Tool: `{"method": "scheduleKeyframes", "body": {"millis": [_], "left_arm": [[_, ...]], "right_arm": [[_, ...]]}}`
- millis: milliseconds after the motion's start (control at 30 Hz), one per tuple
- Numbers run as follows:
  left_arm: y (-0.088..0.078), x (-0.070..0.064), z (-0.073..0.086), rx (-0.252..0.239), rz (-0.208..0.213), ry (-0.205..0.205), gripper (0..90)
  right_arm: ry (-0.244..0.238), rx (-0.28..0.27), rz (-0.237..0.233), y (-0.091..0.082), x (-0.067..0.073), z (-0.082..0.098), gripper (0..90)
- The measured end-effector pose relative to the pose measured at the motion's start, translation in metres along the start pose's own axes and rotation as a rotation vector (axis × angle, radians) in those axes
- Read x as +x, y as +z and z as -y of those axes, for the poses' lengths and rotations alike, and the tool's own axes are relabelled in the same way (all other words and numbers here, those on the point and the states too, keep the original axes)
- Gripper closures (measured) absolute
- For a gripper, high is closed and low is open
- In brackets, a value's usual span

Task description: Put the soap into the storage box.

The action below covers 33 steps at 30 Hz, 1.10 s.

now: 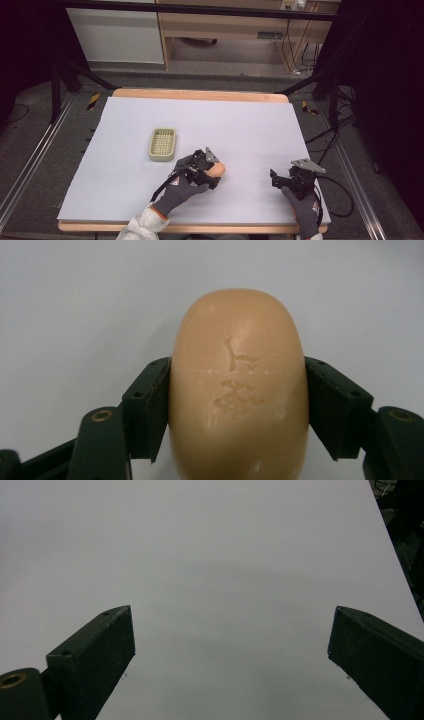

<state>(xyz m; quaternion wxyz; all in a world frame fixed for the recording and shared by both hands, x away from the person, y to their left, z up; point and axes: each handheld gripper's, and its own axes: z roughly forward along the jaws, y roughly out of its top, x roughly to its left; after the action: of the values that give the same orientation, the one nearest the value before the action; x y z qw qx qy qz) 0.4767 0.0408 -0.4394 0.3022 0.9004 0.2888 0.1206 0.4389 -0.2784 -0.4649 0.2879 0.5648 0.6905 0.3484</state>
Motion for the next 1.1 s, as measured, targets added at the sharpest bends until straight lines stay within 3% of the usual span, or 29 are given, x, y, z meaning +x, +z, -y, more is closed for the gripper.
{"method": "scheduleKeyframes", "body": {"millis": [333,700,1100], "left_arm": [[-0.026,0.015,0.009,-0.040,-0.037,-0.035,32.0],[-0.057,0.036,0.031,-0.076,-0.069,-0.083,32.0],[-0.071,0.053,0.048,-0.084,-0.115,-0.137,32.0]], "right_arm": [[0.004,-0.007,0.002,-0.001,0.001,-0.001,5.2],[0.006,-0.008,0.006,-0.001,0.001,0.000,5.2],[0.003,-0.007,0.006,-0.001,0.001,0.000,5.2]]}}
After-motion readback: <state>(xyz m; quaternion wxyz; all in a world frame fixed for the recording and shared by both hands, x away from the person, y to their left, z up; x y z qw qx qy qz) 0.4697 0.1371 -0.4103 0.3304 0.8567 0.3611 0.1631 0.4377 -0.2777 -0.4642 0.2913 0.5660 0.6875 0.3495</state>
